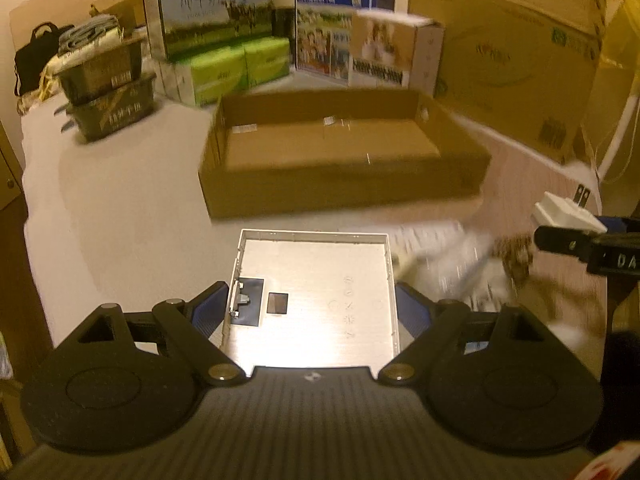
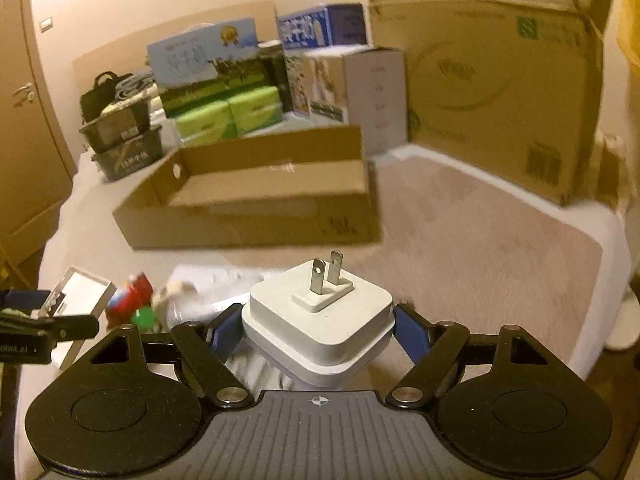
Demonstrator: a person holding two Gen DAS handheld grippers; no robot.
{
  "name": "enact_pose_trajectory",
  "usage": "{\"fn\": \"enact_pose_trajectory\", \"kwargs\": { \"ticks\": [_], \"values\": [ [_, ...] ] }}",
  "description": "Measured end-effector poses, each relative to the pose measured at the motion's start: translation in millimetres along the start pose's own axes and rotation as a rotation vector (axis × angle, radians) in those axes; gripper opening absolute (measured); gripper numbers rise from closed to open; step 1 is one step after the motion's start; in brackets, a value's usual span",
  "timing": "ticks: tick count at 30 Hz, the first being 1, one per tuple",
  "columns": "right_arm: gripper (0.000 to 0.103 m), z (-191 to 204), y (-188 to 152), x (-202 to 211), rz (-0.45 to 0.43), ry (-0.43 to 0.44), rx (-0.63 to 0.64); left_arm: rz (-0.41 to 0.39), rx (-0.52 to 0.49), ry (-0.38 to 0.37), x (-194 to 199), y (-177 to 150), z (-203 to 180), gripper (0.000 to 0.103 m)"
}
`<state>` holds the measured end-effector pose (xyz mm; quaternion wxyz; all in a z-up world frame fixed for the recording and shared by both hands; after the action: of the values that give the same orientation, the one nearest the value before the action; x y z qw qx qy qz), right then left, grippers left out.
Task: Organize rigid objects
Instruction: 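Carry both items into the cardboard tray and open both tools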
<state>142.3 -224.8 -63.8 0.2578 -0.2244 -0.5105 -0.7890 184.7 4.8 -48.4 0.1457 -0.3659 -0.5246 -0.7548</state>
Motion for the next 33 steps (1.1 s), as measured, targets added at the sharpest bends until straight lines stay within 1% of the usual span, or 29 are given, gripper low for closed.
{"fn": "enact_pose_trajectory", "kwargs": {
  "ticks": [4, 5, 8, 14, 17, 21, 23, 27, 30, 33],
  "values": [
    [0.079, 15, 28, -19, -0.023, 0.024, 0.024, -0.039, 0.006, 0.023, -16, 40, 23, 0.086],
    [0.079, 18, 35, -24, -0.028, 0.029, 0.027, -0.042, 0.008, 0.024, -20, 44, 26, 0.086],
    [0.079, 25, 61, -46, -0.052, 0.036, 0.041, -0.058, 0.025, 0.033, -43, 71, 44, 0.086],
    [0.079, 28, 103, -94, -0.087, 0.011, 0.081, -0.058, 0.039, 0.042, -91, 99, 68, 0.086],
    [0.079, 22, 114, -119, -0.083, -0.012, 0.087, -0.051, 0.034, 0.048, -112, 105, 73, 0.086],
    [0.079, 14, 119, -146, -0.072, -0.050, 0.102, -0.027, 0.036, 0.045, -136, 103, 77, 0.086],
    [0.079, 12, 117, -157, -0.058, -0.054, 0.105, -0.011, 0.045, 0.041, -149, 100, 79, 0.086],
    [0.079, 11, 112, -168, -0.038, -0.057, 0.115, -0.003, 0.044, 0.046, -159, 96, 81, 0.086],
    [0.079, 12, 110, -172, -0.044, -0.053, 0.126, 0.016, 0.042, 0.033, -165, 93, 80, 0.087],
    [0.080, 15, 109, -174, -0.040, -0.047, 0.125, 0.011, 0.067, 0.055, -162, 92, 85, 0.092]
  ]
}}
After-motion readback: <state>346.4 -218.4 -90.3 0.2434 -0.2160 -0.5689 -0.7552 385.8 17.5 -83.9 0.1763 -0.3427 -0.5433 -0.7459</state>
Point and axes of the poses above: each gripper's, at about its wrist camera, not at the fingertips, and x roughly against the way its jaws point, z to its left, y to its top, the point moved 8 cm from there along -x, roughly the way its jaws point, and after that the axes turned 15 degrees about -x, right-handed, at the moved point
